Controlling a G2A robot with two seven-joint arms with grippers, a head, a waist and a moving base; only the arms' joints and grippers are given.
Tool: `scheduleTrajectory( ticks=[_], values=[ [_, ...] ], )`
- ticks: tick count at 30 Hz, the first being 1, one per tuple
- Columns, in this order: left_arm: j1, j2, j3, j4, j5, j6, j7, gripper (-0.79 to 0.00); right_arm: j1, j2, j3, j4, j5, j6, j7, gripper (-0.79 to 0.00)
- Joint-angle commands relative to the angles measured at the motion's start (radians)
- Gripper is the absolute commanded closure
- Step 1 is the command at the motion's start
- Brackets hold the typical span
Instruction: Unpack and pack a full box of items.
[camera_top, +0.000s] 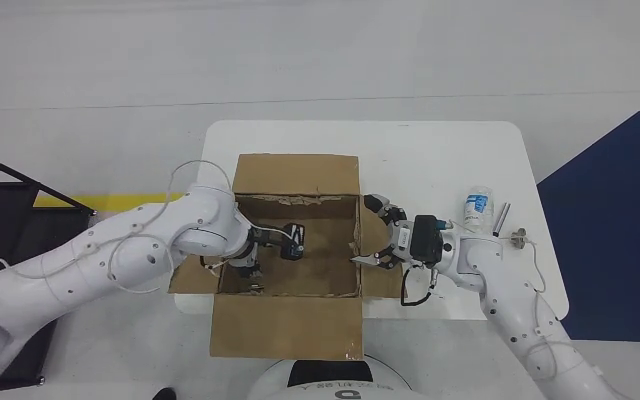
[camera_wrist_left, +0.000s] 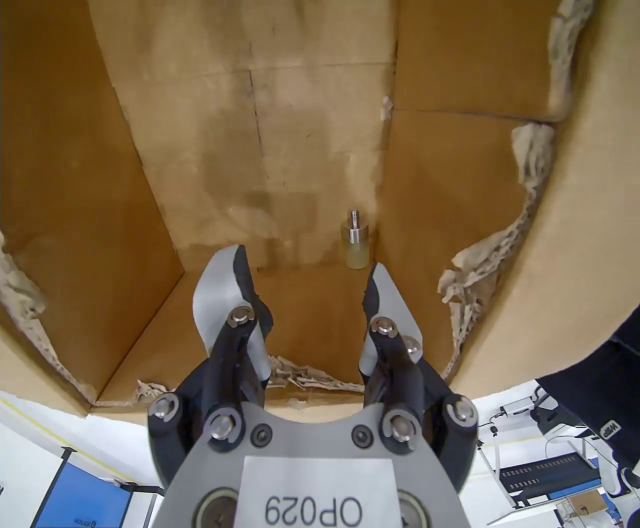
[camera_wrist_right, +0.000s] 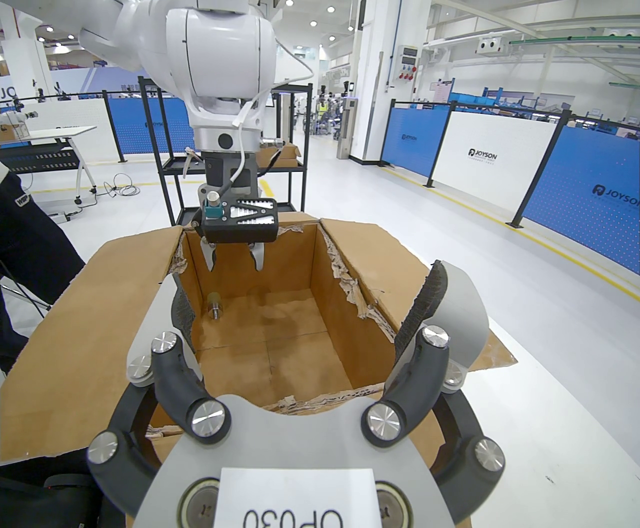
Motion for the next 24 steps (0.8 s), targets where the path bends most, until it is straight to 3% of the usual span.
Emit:
scheduleTrajectory(
  ticks=[1, 8, 14, 21, 23, 24],
  values=[
    [0.02, -0.017, 0.0, 0.015, 0.007, 0.006, -0.006, -0.554, 0.0, 0.0, 0.0, 0.0, 0.0, 0.0, -0.001, -0.785],
    [0.082, -0.081, 0.0, 0.088, 0.04, 0.014, -0.014, -0.616, 0.0, 0.0, 0.0, 0.0, 0.0, 0.0, -0.001, -0.785],
    [0.082, -0.081, 0.0, 0.088, 0.04, 0.014, -0.014, -0.588, 0.0, 0.0, 0.0, 0.0, 0.0, 0.0, -0.001, -0.785],
    [0.082, -0.081, 0.0, 0.088, 0.04, 0.014, -0.014, -0.619, 0.0, 0.0, 0.0, 0.0, 0.0, 0.0, -0.001, -0.785],
    [0.082, -0.081, 0.0, 0.088, 0.04, 0.014, -0.014, -0.776, 0.0, 0.0, 0.0, 0.0, 0.0, 0.0, -0.001, -0.785],
    [0.082, -0.081, 0.0, 0.088, 0.04, 0.014, -0.014, -0.785, 0.0, 0.0, 0.0, 0.0, 0.0, 0.0, -0.001, -0.785]
  ],
)
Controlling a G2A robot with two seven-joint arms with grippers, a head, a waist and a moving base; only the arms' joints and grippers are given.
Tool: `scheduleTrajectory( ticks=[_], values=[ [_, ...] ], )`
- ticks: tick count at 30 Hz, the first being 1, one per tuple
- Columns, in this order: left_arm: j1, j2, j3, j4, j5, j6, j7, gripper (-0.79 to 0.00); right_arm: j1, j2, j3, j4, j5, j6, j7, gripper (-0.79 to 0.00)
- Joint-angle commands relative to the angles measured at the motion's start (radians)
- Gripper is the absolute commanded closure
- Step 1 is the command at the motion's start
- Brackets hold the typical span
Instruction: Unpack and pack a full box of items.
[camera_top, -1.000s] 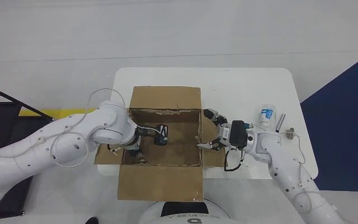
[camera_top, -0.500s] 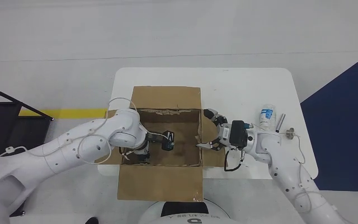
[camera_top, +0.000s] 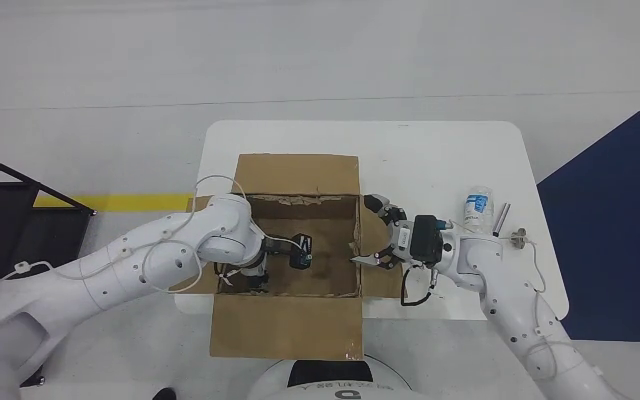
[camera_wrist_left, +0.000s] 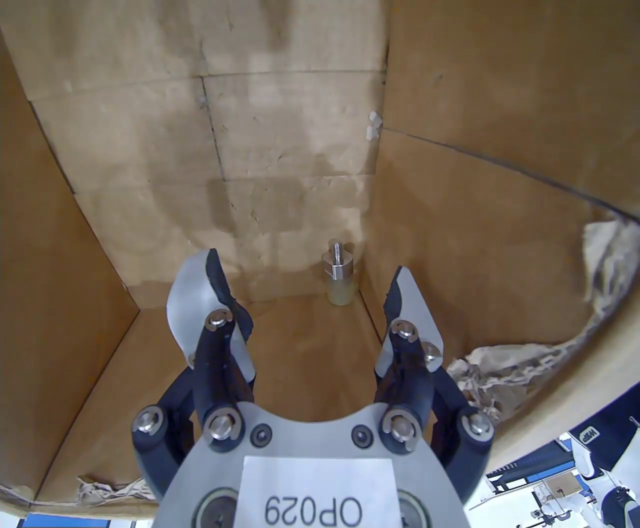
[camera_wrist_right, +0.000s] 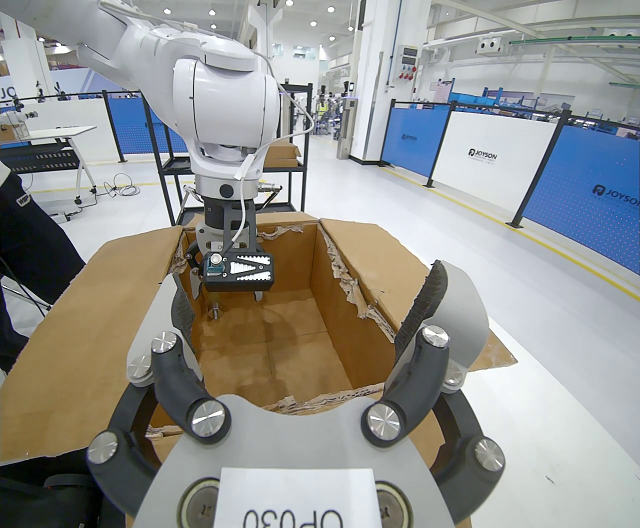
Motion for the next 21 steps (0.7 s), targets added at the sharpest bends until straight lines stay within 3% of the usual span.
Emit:
scheduleTrajectory(
  ticks=[1, 13, 21],
  values=[
    [0.002, 0.001, 0.0, 0.024, -0.006, 0.004, -0.004, -0.785, 0.0, 0.0, 0.0, 0.0, 0.0, 0.0, -0.001, -0.785],
    [0.02, 0.006, -0.001, 0.038, 0.022, 0.02, 0.02, -0.785, 0.0, 0.0, 0.0, 0.0, 0.0, 0.0, -0.001, -0.785],
    [0.056, 0.011, 0.0, 0.051, 0.087, 0.043, -0.042, -0.785, 0.0, 0.0, 0.0, 0.0, 0.0, 0.0, -0.001, -0.785]
  ],
)
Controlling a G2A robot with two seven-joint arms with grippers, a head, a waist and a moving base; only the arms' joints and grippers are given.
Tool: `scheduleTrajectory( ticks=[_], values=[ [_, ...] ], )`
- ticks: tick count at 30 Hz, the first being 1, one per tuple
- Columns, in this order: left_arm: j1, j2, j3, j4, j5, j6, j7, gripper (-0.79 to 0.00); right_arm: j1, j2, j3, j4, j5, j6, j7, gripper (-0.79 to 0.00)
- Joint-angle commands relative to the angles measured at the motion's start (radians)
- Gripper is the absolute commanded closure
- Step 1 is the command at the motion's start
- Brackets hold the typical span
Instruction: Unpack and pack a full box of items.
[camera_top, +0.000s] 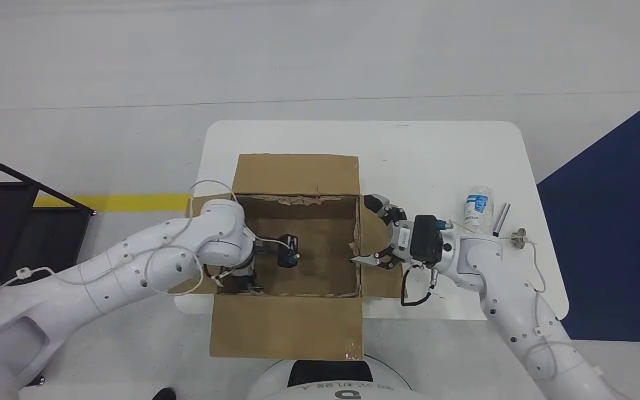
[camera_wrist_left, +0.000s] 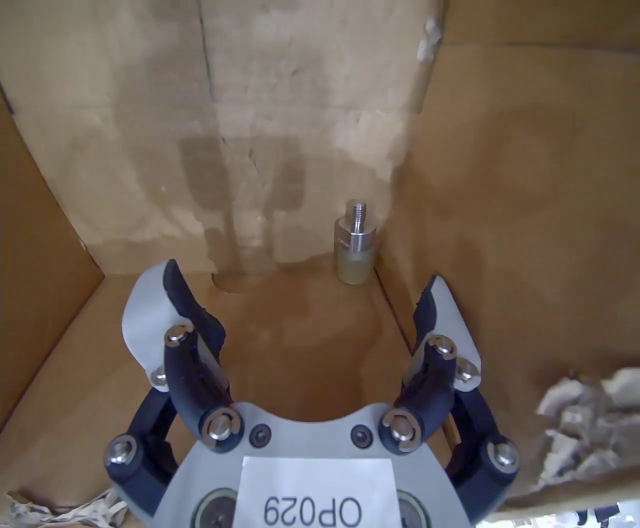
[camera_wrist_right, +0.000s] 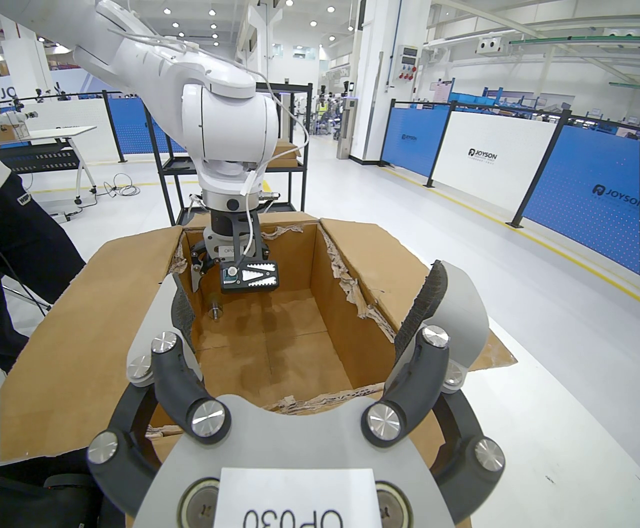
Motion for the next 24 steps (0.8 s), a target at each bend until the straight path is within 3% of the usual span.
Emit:
scheduleTrajectory(
  ticks=[1, 6, 13, 15, 18, 20, 22, 24],
  values=[
    [0.011, -0.003, 0.0, 0.001, 0.014, 0.0, 0.001, -0.785, 0.0, 0.0, 0.0, 0.0, 0.0, 0.0, -0.001, -0.785],
    [0.046, -0.025, 0.0, 0.017, 0.07, -0.032, 0.032, -0.785, 0.0, 0.0, 0.0, 0.0, 0.0, 0.0, -0.001, -0.785],
    [0.062, -0.084, 0.0, 0.083, 0.115, -0.029, 0.029, -0.763, 0.0, 0.0, 0.0, 0.0, 0.0, 0.0, -0.001, -0.785],
    [0.063, -0.1, 0.0, 0.098, 0.121, -0.028, 0.029, -0.727, 0.0, 0.0, 0.0, 0.0, 0.0, 0.0, -0.001, -0.785],
    [0.065, -0.123, 0.0, 0.127, 0.133, -0.029, 0.029, -0.61, 0.0, 0.0, 0.0, 0.0, 0.0, 0.0, -0.001, -0.785],
    [0.064, -0.137, 0.0, 0.144, 0.135, -0.026, 0.026, -0.588, 0.0, 0.0, 0.0, 0.0, 0.0, 0.0, -0.001, -0.785],
    [0.061, -0.147, 0.0, 0.157, 0.133, -0.026, 0.027, -0.449, 0.0, 0.0, 0.0, 0.0, 0.0, 0.0, -0.001, -0.785],
    [0.055, -0.152, 0.0, 0.168, 0.128, -0.022, 0.023, -0.363, 0.0, 0.0, 0.0, 0.0, 0.0, 0.0, -0.001, -0.785]
  ],
)
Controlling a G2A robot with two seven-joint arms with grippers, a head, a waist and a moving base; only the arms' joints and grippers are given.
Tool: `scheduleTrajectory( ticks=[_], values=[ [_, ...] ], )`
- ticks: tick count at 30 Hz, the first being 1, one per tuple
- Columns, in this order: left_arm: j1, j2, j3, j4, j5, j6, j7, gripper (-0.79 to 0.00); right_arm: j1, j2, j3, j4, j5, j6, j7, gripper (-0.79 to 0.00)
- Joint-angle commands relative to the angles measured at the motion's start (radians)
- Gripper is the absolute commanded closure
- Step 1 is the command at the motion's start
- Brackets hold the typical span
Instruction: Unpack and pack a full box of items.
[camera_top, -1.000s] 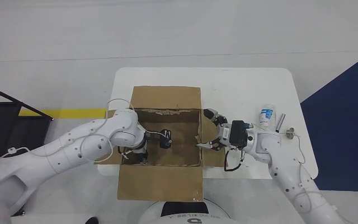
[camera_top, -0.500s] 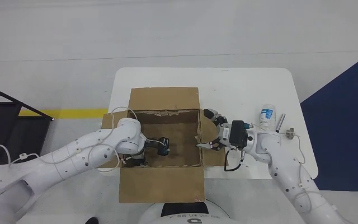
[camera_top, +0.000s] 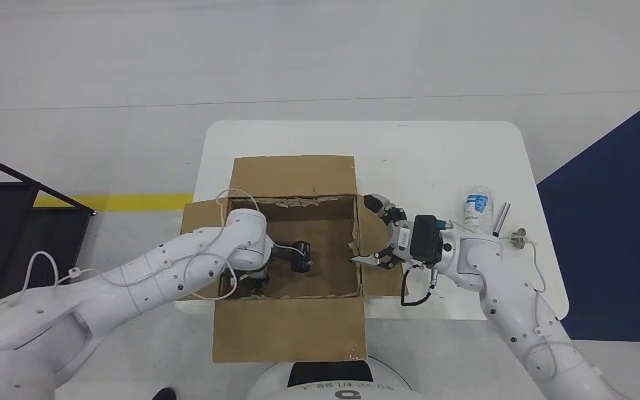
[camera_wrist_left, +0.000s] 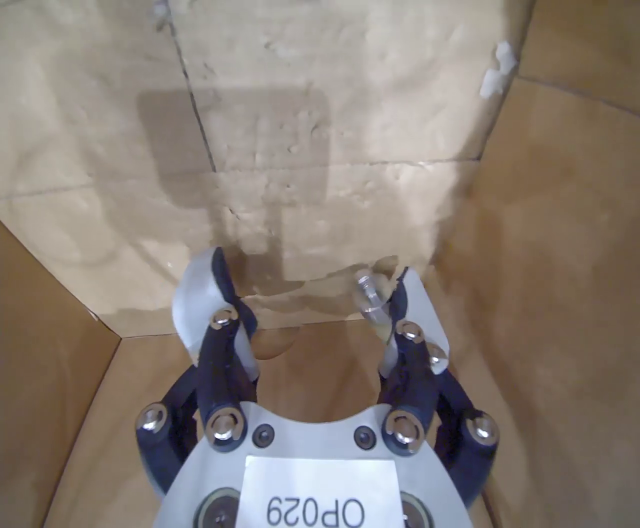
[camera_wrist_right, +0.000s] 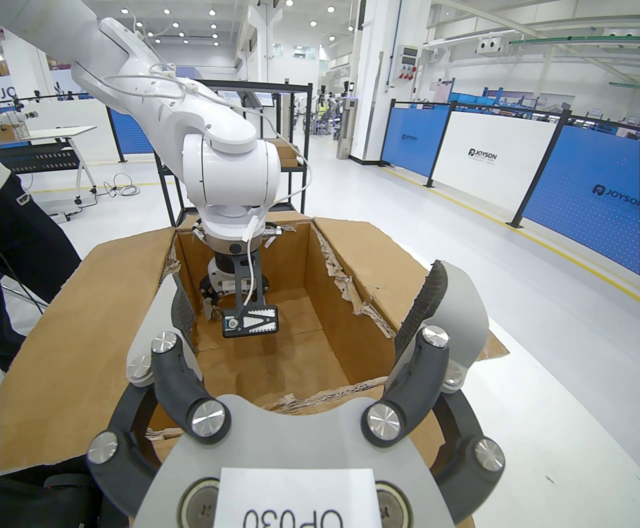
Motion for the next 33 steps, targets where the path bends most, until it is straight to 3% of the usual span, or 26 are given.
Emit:
scheduleTrajectory(
  ticks=[1, 6, 10, 21, 28, 29, 30, 31, 33],
  values=[
    [-0.005, -0.002, 0.0, 0.008, -0.003, 0.006, -0.005, -0.336, 0.0, 0.0, 0.0, 0.0, 0.0, 0.0, -0.001, -0.785],
    [-0.021, 0.01, -0.002, -0.017, -0.01, 0.011, -0.011, -0.16, 0.0, 0.0, 0.0, 0.0, 0.0, 0.0, -0.001, -0.785],
    [-0.013, 0.045, -0.036, -0.092, -0.004, 0.032, -0.016, 0.0, 0.0, 0.0, 0.0, 0.0, 0.0, 0.0, -0.001, -0.785],
    [0.098, 0.187, -0.162, -0.321, 0.096, 0.096, -0.002, 0.0, 0.0, 0.0, 0.0, 0.0, 0.0, 0.0, -0.001, -0.785],
    [0.161, 0.242, -0.222, -0.365, 0.11, 0.037, 0.054, 0.0, 0.0, 0.0, 0.0, 0.0, 0.0, 0.0, -0.001, -0.785],
    [0.164, 0.245, -0.224, -0.37, 0.097, -0.006, 0.064, -0.077, 0.0, 0.0, 0.0, 0.0, 0.0, 0.0, -0.001, -0.785],
    [0.164, 0.248, -0.229, -0.37, 0.087, -0.042, 0.079, -0.576, 0.0, 0.0, 0.0, 0.0, 0.0, 0.0, -0.001, -0.785],
    [0.162, 0.249, -0.235, -0.371, 0.074, -0.079, 0.106, -0.785, 0.0, 0.0, 0.0, 0.0, 0.0, 0.0, -0.001, -0.785],
    [0.157, 0.252, -0.246, -0.352, 0.067, -0.127, 0.134, -0.785, 0.0, 0.0, 0.0, 0.0, 0.0, 0.0, -0.001, -0.785]
  ],
)
